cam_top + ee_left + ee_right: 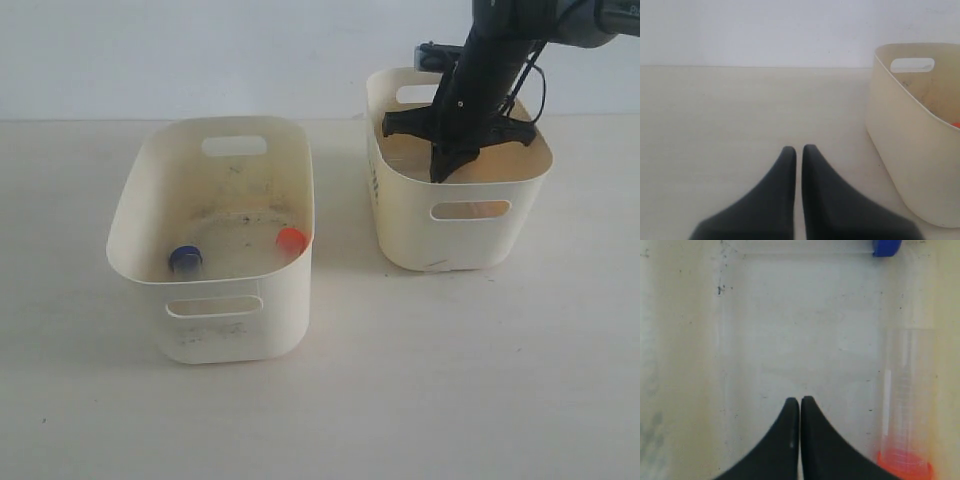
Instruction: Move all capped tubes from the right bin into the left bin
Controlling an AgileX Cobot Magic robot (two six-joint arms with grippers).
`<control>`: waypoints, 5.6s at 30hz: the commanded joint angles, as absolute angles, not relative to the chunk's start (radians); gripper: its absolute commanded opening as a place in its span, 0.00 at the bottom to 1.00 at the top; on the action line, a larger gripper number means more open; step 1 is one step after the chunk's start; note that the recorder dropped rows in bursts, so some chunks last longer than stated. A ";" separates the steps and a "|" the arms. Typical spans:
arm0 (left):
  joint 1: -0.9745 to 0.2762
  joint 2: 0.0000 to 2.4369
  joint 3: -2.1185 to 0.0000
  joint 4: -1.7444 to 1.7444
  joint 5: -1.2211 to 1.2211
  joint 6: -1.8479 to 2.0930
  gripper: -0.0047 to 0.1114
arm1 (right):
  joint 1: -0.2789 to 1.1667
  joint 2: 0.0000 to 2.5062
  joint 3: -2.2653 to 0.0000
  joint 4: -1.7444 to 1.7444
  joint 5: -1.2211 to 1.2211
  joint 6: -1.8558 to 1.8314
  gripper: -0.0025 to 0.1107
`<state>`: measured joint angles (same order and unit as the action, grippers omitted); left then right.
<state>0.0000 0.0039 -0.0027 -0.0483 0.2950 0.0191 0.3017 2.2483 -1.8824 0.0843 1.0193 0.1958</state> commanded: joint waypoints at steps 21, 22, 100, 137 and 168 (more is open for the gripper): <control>-0.004 0.000 0.000 -0.057 0.296 0.017 0.08 | 0.297 2.246 -1.886 -0.066 0.999 0.262 0.71; -0.004 0.000 0.000 -0.057 0.296 0.017 0.08 | 0.297 2.246 -1.886 -0.079 0.999 0.265 0.71; -0.004 0.000 0.000 -0.057 0.296 0.017 0.08 | 0.299 2.277 -1.886 -0.030 0.986 0.189 0.71; -0.004 0.000 0.000 -0.057 0.296 0.017 0.08 | 0.299 2.312 -1.884 -0.225 1.221 0.475 0.71; -0.004 0.000 0.000 -0.057 0.296 0.017 0.08 | 0.299 2.363 -1.886 0.044 1.077 0.292 0.36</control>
